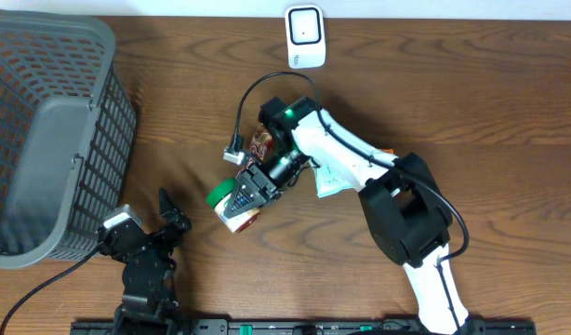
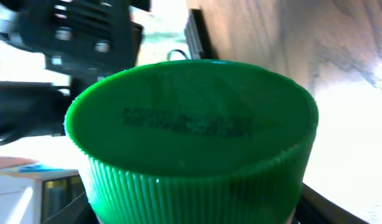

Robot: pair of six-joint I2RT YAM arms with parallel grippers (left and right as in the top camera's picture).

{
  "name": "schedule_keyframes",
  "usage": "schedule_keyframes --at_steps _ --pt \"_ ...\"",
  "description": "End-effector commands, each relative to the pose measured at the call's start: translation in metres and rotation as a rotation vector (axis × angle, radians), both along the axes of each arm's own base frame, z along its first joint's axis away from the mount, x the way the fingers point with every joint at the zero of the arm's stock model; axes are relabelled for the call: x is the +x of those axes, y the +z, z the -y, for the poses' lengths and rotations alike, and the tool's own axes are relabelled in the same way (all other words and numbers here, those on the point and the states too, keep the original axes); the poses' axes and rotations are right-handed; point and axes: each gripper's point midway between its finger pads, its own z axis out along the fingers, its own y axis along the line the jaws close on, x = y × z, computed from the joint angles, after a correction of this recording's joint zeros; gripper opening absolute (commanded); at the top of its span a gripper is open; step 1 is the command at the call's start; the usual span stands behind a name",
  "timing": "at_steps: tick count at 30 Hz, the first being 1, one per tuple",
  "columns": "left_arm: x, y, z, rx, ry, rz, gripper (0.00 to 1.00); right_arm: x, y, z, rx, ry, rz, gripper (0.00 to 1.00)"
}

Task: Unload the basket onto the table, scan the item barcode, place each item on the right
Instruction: 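Carry the jar to the scanner and hold it over the scanner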

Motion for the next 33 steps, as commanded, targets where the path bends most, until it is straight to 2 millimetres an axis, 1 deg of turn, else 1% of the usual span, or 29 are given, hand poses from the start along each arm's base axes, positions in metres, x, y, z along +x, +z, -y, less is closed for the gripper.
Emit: schedule_keyframes --at_steps 1,6,9,15,17,19,23,28,31,33 --pt "0.0 -0.012 -0.002 0.002 0.01 -0.026 0.98 0.012 0.022 0.001 0.138 -0.032 -0.013 0.57" --pt "0.0 -0.012 -0.002 0.002 0.01 -0.026 0.98 0.024 0.025 0.017 0.172 -0.057 0.02 0.56" --pt "0.0 -0.012 -0.002 0.002 0.01 -0.026 0.98 0.033 0.027 0.032 0.187 -0.081 0.036 0.56" --pt "0.0 -0.012 -0.002 0.002 0.01 -0.026 0.98 0.044 0.025 0.072 0.168 -0.086 0.099 0.55" --pt "0.0 -0.012 -0.002 0.002 0.01 -0.026 0.98 0.046 0.025 0.083 0.165 -0.085 0.112 0.54" --pt "0.0 -0.012 -0.002 0.002 0.01 -0.026 0.98 0.052 0.021 0.092 0.143 -0.098 0.117 0.53" --pt "0.0 -0.012 -0.002 0.002 0.01 -0.026 0.98 0.062 0.017 0.106 0.119 -0.121 0.128 0.53" --pt "0.0 -0.012 -0.002 0.002 0.01 -0.026 0.98 0.072 0.017 0.117 0.118 -0.159 0.132 0.53" --pt "0.0 -0.012 -0.002 0.002 0.01 -0.026 0.98 0.078 0.013 0.126 0.101 -0.167 0.148 0.5" --pt "0.0 -0.012 -0.002 0.002 0.011 -0.026 0.98 0.081 0.011 0.131 0.094 -0.172 0.161 0.51"
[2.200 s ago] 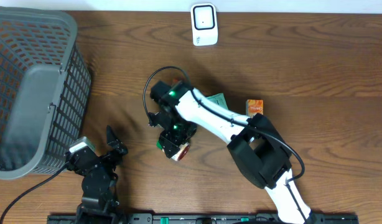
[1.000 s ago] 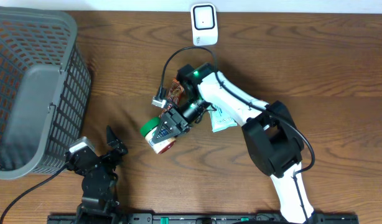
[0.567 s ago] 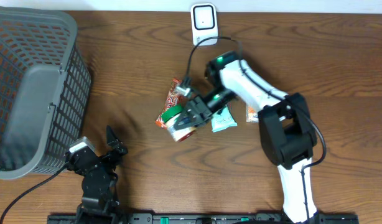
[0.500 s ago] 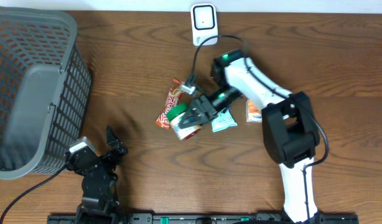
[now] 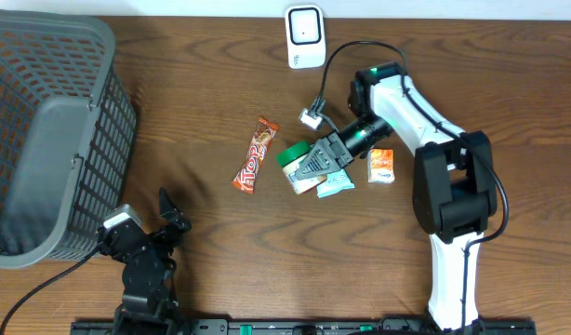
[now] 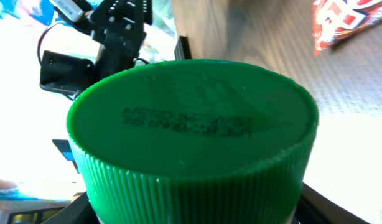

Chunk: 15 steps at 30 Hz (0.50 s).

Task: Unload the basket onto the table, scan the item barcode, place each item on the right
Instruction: 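Carry the jar to the scanner and hold it over the scanner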

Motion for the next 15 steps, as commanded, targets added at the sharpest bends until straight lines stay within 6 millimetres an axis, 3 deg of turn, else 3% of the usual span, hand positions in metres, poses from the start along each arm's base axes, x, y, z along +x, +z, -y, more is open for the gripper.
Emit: schedule_keyframes --at_steps 1,9,15 --pt "0.0 -0.012 -0.002 0.003 0.011 -0.026 0.98 0.013 0.002 0.007 0.028 -0.027 0.045 0.51" --pt "0.0 -0.012 -0.002 0.003 0.01 -0.026 0.98 0.047 -0.012 0.013 -0.034 -0.125 0.076 0.53" --pt "0.0 -0.012 -0.002 0.003 0.01 -0.026 0.98 0.113 -0.05 0.018 -0.338 -0.304 0.182 0.48"
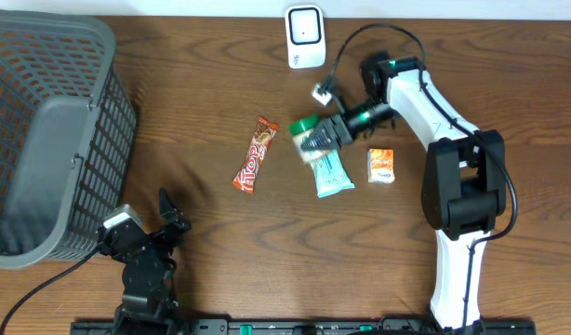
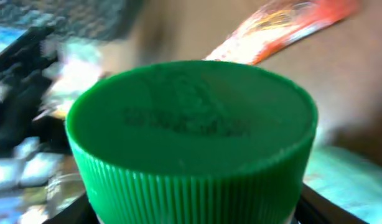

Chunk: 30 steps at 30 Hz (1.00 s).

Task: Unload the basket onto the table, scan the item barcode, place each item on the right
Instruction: 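Carry the jar to the scanner and hold it over the scanner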

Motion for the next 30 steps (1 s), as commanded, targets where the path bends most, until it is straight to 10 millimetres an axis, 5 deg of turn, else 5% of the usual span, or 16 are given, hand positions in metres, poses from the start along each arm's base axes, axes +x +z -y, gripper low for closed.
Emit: schedule_keyframes --at_steps 1,17,30 --pt "0.0 -0.012 -0.002 0.002 0.01 -0.026 0.98 0.032 -0.004 0.003 -0.159 -0.176 -0.046 0.48" --pt "0.0 -0.012 -0.002 0.002 0.01 -0.026 0.98 0.152 0.025 -0.005 -0.345 -0.506 0.424 0.51" --pt "0.0 -0.012 -0.002 0.002 0.01 -0.026 0.98 0.21 0.05 -0.007 -0.333 -0.74 0.64 0.5"
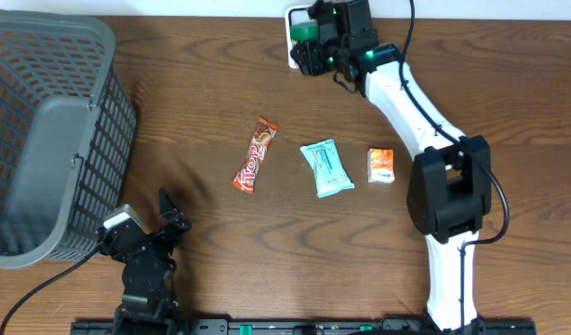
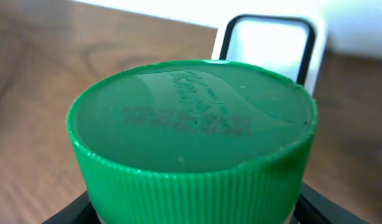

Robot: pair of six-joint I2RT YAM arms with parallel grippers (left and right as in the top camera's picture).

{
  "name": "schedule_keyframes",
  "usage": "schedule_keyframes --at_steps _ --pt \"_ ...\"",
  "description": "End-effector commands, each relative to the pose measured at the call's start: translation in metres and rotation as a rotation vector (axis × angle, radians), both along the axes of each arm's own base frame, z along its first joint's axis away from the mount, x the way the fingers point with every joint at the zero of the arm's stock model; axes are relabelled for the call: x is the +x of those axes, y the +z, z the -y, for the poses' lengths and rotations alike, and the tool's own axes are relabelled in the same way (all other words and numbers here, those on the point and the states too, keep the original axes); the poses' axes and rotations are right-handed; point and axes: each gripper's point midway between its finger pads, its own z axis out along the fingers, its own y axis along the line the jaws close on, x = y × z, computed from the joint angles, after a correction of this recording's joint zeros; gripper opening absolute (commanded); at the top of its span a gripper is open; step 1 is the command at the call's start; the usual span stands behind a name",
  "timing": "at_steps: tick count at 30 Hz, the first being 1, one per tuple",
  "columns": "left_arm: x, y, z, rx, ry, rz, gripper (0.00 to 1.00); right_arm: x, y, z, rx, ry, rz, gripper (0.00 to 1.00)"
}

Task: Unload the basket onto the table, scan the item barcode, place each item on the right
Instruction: 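Carry the jar to the scanner and hold it over the scanner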

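Note:
My right gripper (image 1: 310,43) is shut on a green-capped jar (image 1: 305,29) at the far edge of the table, right over the white barcode scanner (image 1: 293,48). In the right wrist view the ribbed green cap (image 2: 191,143) fills the frame, and the scanner's dark-framed window (image 2: 270,55) stands close behind it. Black fingers (image 2: 71,210) show at the bottom corners on either side of the jar. The jar's body and any barcode are hidden. My left gripper (image 1: 170,212) rests folded at the near left, holding nothing.
A grey mesh basket (image 1: 44,140) fills the left side. On the table's middle lie a red-orange candy bar (image 1: 256,154), a teal packet (image 1: 327,167) and a small orange packet (image 1: 381,164).
My right gripper has carried the jar from above the teal packet at mid-table to the far edge, in front of the scanner. The left arm has not moved.
The right gripper held the green-capped jar low at centre-left, near the candy bar. Then it held it further right beside the teal packet, then above that packet's far end. Now the jar is at the scanner.

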Motion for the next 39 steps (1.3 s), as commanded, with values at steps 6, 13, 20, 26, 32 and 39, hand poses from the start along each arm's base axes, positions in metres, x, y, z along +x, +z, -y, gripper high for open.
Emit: schedule_keyframes --at_steps 6,13,20,26,32,39 --pt "0.0 -0.012 -0.002 0.002 0.01 -0.026 0.98 0.04 0.0 0.001 0.052 -0.145 0.098 0.47" --pt "0.0 -0.012 -0.002 0.002 0.011 -0.026 0.98 0.071 -0.012 -0.007 0.084 -0.191 0.094 0.45" --pt "0.0 -0.012 -0.002 0.002 0.01 -0.026 0.98 0.081 -0.017 0.005 0.08 -0.303 0.039 0.43" --pt "0.0 -0.012 -0.002 0.002 0.01 -0.026 0.98 0.075 -0.022 0.009 0.093 -0.339 -0.022 0.4" --pt "0.0 -0.012 -0.002 0.002 0.01 -0.026 0.98 0.068 0.0 0.016 0.065 -0.353 -0.047 0.37" --pt "0.0 -0.012 -0.002 0.002 0.01 -0.026 0.98 0.028 0.031 0.044 -0.014 -0.382 -0.186 0.33"
